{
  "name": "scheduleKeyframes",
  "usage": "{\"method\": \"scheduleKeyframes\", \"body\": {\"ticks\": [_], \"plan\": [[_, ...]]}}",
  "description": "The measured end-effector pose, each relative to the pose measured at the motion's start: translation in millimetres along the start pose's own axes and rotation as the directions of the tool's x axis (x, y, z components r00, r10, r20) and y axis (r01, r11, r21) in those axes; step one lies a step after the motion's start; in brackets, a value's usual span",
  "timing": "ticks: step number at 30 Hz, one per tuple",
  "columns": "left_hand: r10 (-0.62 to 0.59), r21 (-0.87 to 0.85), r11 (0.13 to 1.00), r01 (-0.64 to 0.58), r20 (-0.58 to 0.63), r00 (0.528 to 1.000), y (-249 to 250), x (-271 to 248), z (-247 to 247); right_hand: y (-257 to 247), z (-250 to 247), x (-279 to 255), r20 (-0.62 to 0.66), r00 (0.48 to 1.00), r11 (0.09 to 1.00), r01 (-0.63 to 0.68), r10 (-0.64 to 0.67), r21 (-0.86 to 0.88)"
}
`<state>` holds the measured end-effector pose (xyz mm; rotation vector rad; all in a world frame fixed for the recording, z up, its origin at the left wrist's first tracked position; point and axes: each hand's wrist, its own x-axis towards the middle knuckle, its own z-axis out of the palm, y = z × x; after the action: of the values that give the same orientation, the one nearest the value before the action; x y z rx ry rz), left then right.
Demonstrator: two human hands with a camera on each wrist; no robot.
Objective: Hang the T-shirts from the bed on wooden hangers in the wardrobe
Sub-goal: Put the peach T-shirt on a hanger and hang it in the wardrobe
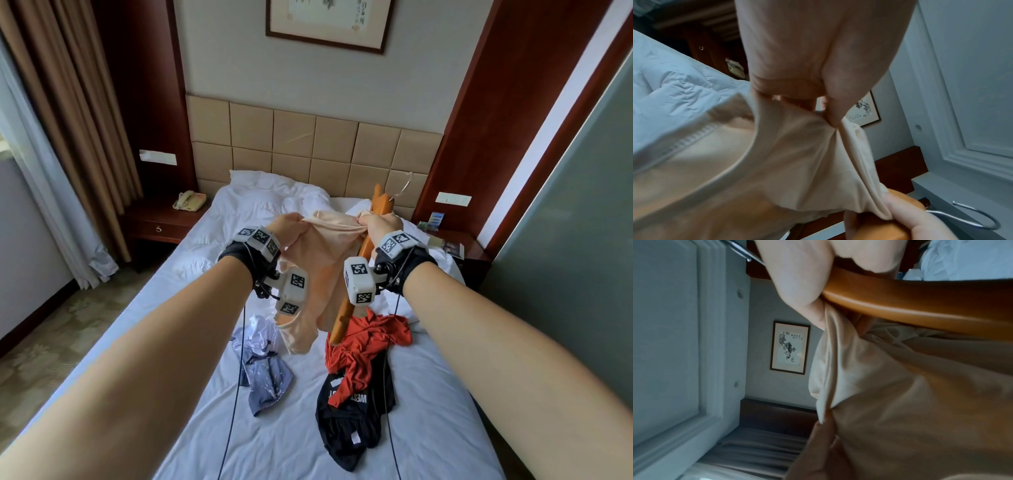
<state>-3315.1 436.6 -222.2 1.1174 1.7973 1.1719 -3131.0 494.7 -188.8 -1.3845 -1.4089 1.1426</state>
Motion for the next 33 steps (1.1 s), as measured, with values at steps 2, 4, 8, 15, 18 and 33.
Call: {"method": "scheduleKeyframes", "body": {"ticks": [2, 4, 8, 15, 18, 33], "plan": [[0.042, 0.002, 0.999, -0.042, -0.04, 0.998, 4.2, 1.9, -1.7, 3.2, 0.3, 3.7, 0.024, 1.0, 0.999, 0.019, -0.018, -0.041], [0.095, -0.002, 0.995, -0.096, -0.041, 0.995, 11.2, -0.5, -1.8, 2.9, 1.2, 4.9, 0.067, 0.997, 0.991, 0.04, -0.031, -0.131], [0.173, 0.063, 0.983, -0.173, 0.01, 0.985, 20.1, 2.7, -4.4, -3.2, 9.1, 5.1, 0.105, 0.99, 0.969, 0.114, -0.092, -0.219], [0.17, 0.149, 0.973, -0.178, 0.068, 0.983, 30.9, 4.1, -0.5, -14.3, 18.5, -3.4, 0.439, 0.887, 0.928, 0.274, -0.142, -0.254], [0.157, 0.056, 0.985, -0.161, 0.063, 0.986, 23.7, 2.6, -5.3, -12.3, 22.7, -2.6, 0.436, 0.89, 0.9, 0.292, -0.132, -0.322], [0.093, 0.222, 0.971, -0.091, 0.003, 0.996, 2.5, 8.0, -17.0, -19.0, 30.2, 5.0, 0.217, 0.961, 0.984, 0.178, -0.171, -0.016]]}}
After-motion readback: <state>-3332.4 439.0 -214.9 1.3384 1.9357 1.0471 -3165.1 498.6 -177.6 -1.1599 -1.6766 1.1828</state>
